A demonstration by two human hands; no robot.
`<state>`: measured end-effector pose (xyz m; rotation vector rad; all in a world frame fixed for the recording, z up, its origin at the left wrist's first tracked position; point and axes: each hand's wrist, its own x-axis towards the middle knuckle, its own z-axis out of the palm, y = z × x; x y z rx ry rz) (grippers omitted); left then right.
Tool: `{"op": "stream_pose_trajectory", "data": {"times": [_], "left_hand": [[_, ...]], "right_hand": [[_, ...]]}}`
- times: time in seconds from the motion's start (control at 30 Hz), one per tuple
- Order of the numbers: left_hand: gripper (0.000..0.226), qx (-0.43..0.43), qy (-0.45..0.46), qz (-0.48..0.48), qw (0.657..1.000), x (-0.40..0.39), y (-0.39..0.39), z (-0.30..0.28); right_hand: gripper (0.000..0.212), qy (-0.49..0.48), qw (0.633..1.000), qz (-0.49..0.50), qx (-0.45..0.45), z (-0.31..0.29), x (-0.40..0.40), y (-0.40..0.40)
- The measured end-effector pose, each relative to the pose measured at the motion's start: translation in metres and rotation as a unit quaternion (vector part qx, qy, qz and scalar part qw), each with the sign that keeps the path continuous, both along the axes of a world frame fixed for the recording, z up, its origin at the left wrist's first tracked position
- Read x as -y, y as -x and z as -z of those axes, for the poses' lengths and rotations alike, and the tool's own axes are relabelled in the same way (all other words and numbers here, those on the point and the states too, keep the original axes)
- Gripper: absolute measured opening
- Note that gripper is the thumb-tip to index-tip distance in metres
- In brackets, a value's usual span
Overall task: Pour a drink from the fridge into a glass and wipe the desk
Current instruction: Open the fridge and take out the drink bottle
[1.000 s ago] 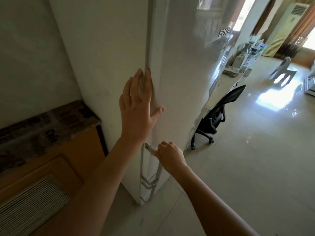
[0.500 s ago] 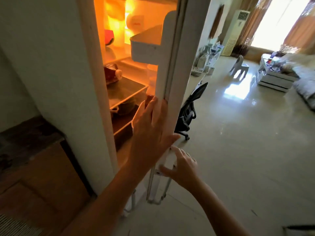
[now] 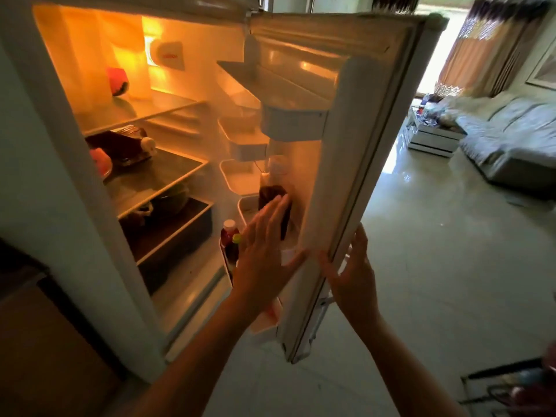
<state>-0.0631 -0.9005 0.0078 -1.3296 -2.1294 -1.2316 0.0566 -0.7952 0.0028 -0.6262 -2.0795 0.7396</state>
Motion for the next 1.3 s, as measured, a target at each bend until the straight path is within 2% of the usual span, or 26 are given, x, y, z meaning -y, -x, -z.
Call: {"op": "stream_pose_trajectory", "data": {"times": [0.1,0.2,0.27,0.33,0.47,0.93,1.1,1.3], "left_hand": [[0.101,0.15,-0.019,-0.038,0.988,-0.026,0.022,-0.004],[0.114,0.28,-0.006,-0.018,0.96,-0.055,0.047,-0.015],[0.119,0.346,0.006,0.022,0.938,-0.073,0.058,-0.022],[0.12,0.373,0.019,0.051,0.926,-0.087,0.061,-0.026],[0.105,0.293,0.056,0.05,0.953,-0.107,0.052,-0.023],[0.094,0.329,-0.017,0.033,0.943,-0.149,0.024,-0.03],[0.086,0.287,-0.068,0.032,0.955,-0.15,0.013,-0.056],[0.085,0.217,-0.045,0.049,0.974,-0.131,-0.007,-0.064]], "right_hand": [[0.072,0.025,0.999,0.013,0.015,-0.001,-0.025,-0.008],[0.073,0.028,0.998,0.037,0.047,-0.005,-0.046,-0.015],[0.074,0.014,0.996,0.058,0.071,-0.008,-0.057,-0.018],[0.072,0.004,0.994,0.076,0.08,-0.008,-0.067,-0.02],[0.071,0.006,0.991,0.094,0.091,-0.009,-0.088,-0.022],[0.069,0.049,0.988,0.114,0.092,-0.014,-0.163,-0.021],[0.06,0.047,0.988,0.127,0.078,-0.015,-0.179,-0.02],[0.053,0.064,0.976,0.17,0.118,-0.014,-0.201,-0.02]]}}
